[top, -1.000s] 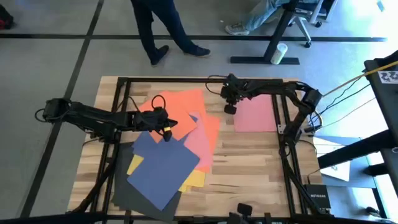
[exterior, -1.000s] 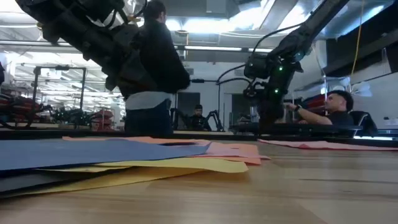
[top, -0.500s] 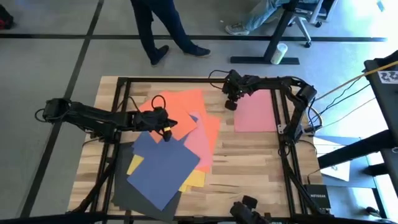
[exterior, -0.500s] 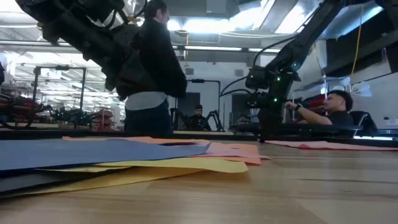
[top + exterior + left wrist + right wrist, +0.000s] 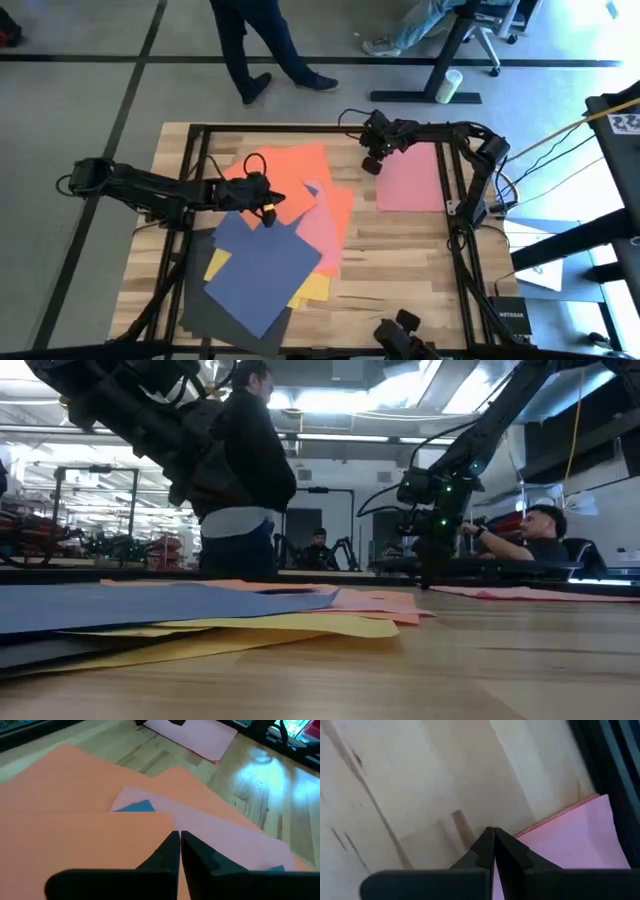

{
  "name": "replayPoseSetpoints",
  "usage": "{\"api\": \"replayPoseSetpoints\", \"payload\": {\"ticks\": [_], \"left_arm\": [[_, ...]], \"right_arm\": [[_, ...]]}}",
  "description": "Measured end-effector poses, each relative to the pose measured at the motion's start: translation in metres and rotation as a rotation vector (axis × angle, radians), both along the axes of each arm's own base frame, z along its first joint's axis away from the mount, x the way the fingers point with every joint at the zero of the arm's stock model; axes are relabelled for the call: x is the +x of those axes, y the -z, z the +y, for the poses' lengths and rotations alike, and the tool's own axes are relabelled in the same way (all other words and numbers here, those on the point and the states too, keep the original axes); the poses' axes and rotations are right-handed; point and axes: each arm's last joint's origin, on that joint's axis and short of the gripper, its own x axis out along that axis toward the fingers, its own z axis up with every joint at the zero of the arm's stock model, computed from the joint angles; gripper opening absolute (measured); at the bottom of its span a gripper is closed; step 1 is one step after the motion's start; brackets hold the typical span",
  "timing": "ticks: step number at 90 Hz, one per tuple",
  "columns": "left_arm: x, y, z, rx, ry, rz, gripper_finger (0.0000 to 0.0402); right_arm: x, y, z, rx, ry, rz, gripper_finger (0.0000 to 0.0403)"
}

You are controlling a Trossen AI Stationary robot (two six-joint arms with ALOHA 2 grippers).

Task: Organize paper
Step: Stack the pink paper on top of the pink paper

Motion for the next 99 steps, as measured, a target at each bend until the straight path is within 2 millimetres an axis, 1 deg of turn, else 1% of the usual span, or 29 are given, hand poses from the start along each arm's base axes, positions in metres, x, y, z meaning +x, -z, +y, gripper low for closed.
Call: {"api": "replayPoseSetpoints", "payload": {"ticks": [35, 82, 99], "left_arm": [[-0.0001, 0.0002, 0.0, 0.0, 0.0, 0.003, 0.0], [-0.0003, 0.0004, 0.0, 0.001, 0.001, 0.006, 0.0], [-0.0003, 0.0004, 0.0, -0.001, 0.0, 0.005, 0.0]], "right_arm": [[-0.0037, 0.0, -0.0041, -0.023, 0.038, 0.015, 0.0], [-0.0016, 0.0, -0.0022, 0.04, 0.012, -0.049, 0.0], [-0.0016, -0.0037, 0.0002, 0.072, 0.004, -0.084, 0.0]]}}
